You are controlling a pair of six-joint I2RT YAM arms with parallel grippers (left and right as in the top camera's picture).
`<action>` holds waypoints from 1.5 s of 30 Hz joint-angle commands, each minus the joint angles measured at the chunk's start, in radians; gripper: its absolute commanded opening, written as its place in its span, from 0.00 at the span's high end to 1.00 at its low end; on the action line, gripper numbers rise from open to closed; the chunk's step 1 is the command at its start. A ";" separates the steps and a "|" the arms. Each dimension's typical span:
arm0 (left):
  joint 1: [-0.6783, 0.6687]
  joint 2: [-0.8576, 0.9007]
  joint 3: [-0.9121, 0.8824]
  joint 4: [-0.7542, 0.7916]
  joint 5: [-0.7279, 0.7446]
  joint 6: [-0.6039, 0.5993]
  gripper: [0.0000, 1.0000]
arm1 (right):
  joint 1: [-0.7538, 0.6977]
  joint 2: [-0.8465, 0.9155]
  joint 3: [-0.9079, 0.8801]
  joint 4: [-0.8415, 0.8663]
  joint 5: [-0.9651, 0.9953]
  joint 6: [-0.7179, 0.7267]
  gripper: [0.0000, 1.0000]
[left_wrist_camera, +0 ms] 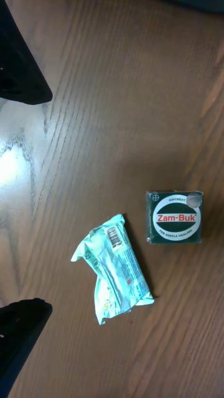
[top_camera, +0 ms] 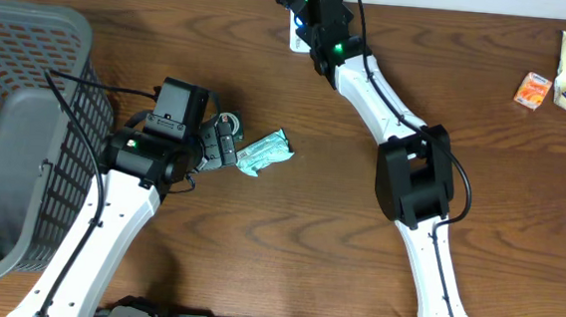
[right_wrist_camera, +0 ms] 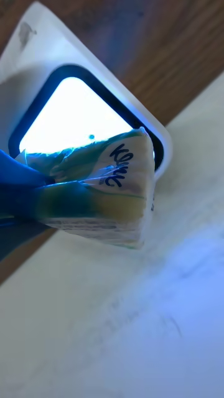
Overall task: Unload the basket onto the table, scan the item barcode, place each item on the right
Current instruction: 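Carry the teal pack to the far right and release it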
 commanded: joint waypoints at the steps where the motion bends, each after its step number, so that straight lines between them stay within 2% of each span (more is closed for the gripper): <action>1: 0.002 -0.002 0.013 -0.002 -0.002 -0.001 0.02 | 0.003 -0.017 0.024 0.001 0.023 -0.065 0.99; 9: 0.002 -0.002 0.013 -0.002 -0.002 -0.001 0.02 | 0.003 -0.026 0.024 -0.009 0.040 -0.061 0.99; 15: 0.002 -0.002 0.013 -0.002 -0.002 -0.001 0.02 | -0.051 -0.118 0.024 -0.054 0.040 0.046 0.99; 21: 0.002 -0.002 0.013 -0.002 -0.002 -0.001 0.02 | -0.210 -0.218 0.024 -0.222 0.040 0.223 0.99; 28: 0.002 -0.002 0.013 -0.002 -0.002 -0.001 0.02 | -0.449 -0.205 0.020 -0.517 0.020 0.369 0.99; 31: 0.002 -0.002 0.013 -0.003 -0.002 -0.001 0.02 | -0.528 -0.200 0.010 -0.569 -0.020 0.405 0.99; 32: 0.002 -0.002 0.013 -0.002 -0.002 -0.001 0.02 | -0.552 -0.200 0.001 -0.575 -0.039 0.420 0.92; 33: 0.002 -0.002 0.013 -0.002 -0.002 -0.001 0.03 | -0.573 -0.200 -0.005 -0.580 -0.056 0.431 0.79; 34: 0.002 -0.002 0.013 -0.002 -0.002 -0.001 0.02 | -0.591 -0.200 -0.008 -0.589 -0.074 0.441 0.59; 39: 0.002 -0.002 0.013 -0.002 -0.002 -0.001 0.03 | -0.661 -0.200 -0.037 -0.616 -0.157 0.481 0.01; 45: 0.002 -0.002 0.013 -0.002 -0.002 -0.001 0.02 | -0.669 -0.200 -0.076 -0.633 -0.245 0.488 0.01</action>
